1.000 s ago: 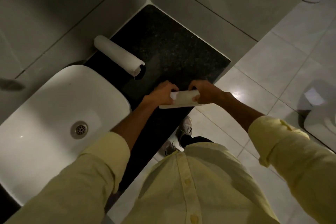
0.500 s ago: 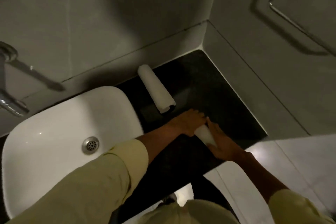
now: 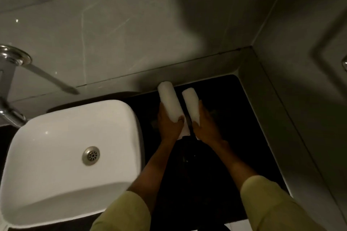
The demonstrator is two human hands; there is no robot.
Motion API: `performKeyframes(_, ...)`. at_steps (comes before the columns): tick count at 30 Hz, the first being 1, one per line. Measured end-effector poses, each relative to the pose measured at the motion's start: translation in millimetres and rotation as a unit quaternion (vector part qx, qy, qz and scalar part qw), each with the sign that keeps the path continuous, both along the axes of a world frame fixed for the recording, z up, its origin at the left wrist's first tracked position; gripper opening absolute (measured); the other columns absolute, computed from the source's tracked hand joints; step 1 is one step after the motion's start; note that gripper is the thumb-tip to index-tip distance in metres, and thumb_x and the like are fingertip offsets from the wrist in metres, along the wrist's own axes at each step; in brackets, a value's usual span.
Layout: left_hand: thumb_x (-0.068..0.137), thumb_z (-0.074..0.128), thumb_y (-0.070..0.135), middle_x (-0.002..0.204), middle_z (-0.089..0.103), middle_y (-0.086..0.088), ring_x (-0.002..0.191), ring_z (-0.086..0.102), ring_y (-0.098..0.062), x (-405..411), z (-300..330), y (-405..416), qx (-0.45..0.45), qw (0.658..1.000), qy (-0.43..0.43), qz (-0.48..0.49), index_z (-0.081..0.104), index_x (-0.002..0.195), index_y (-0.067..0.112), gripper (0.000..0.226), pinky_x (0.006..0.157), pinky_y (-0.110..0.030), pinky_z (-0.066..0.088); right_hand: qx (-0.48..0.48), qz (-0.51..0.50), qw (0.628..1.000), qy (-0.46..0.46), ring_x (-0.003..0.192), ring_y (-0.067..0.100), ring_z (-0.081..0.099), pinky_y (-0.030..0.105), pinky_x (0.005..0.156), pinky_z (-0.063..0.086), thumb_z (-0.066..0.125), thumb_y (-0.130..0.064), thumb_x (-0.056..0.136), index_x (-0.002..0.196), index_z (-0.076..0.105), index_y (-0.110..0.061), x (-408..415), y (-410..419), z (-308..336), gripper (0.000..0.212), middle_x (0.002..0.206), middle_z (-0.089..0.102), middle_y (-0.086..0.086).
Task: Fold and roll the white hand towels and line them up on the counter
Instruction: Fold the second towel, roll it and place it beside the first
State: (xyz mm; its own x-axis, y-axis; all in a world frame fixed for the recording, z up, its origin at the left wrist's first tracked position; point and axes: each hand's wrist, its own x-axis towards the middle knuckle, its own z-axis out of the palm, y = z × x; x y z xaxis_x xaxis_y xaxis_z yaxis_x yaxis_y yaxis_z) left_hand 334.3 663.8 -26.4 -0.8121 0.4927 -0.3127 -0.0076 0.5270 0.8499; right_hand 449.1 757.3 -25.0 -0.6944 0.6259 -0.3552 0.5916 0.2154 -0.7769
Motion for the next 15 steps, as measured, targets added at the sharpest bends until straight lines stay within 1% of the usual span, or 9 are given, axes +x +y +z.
performKeyframes(2, 0.076, 0.076, 0.036, 0.153, 0.036, -0.002, 0.137, 0.041, -0.017, 3, -7, 4, 0.034, 0.999, -0.020, 0.007, 0.019, 0.153, 0.026, 0.097, 0.114, -0.048, 0.037, -0.012, 0.000, 1.000, 0.018, 0.147, 0.028, 0.023, 0.053, 0.118, 0.027, 0.046, -0.057, 0.085, 0.154, -0.014, -0.035, -16, 5, 0, 0.094, 0.166, 0.005, 0.000)
performKeyframes(5, 0.077, 0.078, 0.035, 0.150, 0.041, -0.001, 0.134, 0.046, -0.015, 2, -18, 7, 0.062, 0.997, -0.043, 0.017, 0.024, 0.151, 0.029, 0.092, 0.111, -0.050, 0.041, 0.008, 0.003, 1.000, 0.001, 0.146, 0.032, 0.026, 0.055, 0.115, 0.029, 0.048, -0.054, 0.082, 0.152, -0.017, -0.038, -35, 8, -1, 0.097, 0.165, 0.006, 0.000)
performKeyframes(7, 0.083, 0.075, 0.026, 0.152, 0.039, -0.002, 0.137, 0.044, -0.016, -2, -15, 6, 0.086, 0.995, -0.053, 0.005, 0.022, 0.153, 0.027, 0.088, 0.113, -0.050, 0.038, 0.005, -0.013, 1.000, 0.003, 0.145, 0.032, 0.025, 0.056, 0.116, 0.028, 0.046, -0.057, 0.082, 0.152, -0.016, -0.038, -43, 7, 0, 0.095, 0.165, 0.008, -0.001)
performKeyframes(8, 0.086, 0.073, 0.020, 0.153, 0.038, -0.003, 0.137, 0.043, -0.016, -4, -10, 6, 0.099, 0.993, -0.063, -0.001, 0.021, 0.154, 0.025, 0.085, 0.115, -0.047, 0.036, 0.000, -0.019, 1.000, 0.004, 0.145, 0.032, 0.025, 0.056, 0.116, 0.027, 0.047, -0.059, 0.083, 0.152, -0.015, -0.039, -47, 7, 1, 0.094, 0.165, 0.008, -0.001)
performKeyframes(10, 0.090, 0.067, 0.009, 0.155, 0.036, -0.005, 0.138, 0.041, -0.017, -7, -2, 5, 0.118, 0.989, -0.084, -0.012, 0.019, 0.155, 0.020, 0.081, 0.115, -0.042, 0.035, 0.002, -0.020, 1.000, -0.005, 0.145, 0.034, 0.024, 0.055, 0.116, 0.026, 0.052, -0.054, 0.087, 0.153, -0.015, -0.038, -52, 7, -1, 0.096, 0.165, 0.008, -0.001)
performKeyframes(11, 0.092, 0.064, 0.006, 0.156, 0.034, -0.005, 0.139, 0.040, -0.018, -8, 1, 5, 0.124, 0.988, -0.095, -0.013, 0.018, 0.155, 0.020, 0.080, 0.115, -0.040, 0.035, 0.006, -0.018, 1.000, -0.013, 0.145, 0.035, 0.022, 0.055, 0.116, 0.024, 0.054, -0.052, 0.087, 0.153, -0.014, -0.035, -54, 8, -2, 0.096, 0.165, 0.007, -0.001)
performKeyframes(13, 0.095, 0.058, 0.006, 0.158, 0.030, -0.004, 0.139, 0.038, -0.020, -9, 3, 5, 0.123, 0.983, -0.134, -0.002, 0.014, 0.156, 0.023, 0.077, 0.115, -0.041, 0.034, 0.009, -0.014, 0.999, -0.031, 0.145, 0.036, 0.019, 0.055, 0.116, 0.021, 0.048, -0.056, 0.084, 0.154, -0.014, -0.033, -58, 10, -4, 0.096, 0.165, 0.005, -0.001)
performKeyframes(15, 0.096, 0.055, 0.013, 0.158, 0.027, -0.002, 0.138, 0.038, -0.021, -7, 6, 7, 0.112, 0.982, -0.155, 0.008, 0.011, 0.156, 0.028, 0.076, 0.115, -0.043, 0.035, 0.007, -0.022, 0.999, -0.042, 0.146, 0.034, 0.018, 0.056, 0.117, 0.021, 0.033, -0.069, 0.081, 0.154, -0.014, -0.034, -59, 12, -5, 0.094, 0.165, 0.006, -0.002)
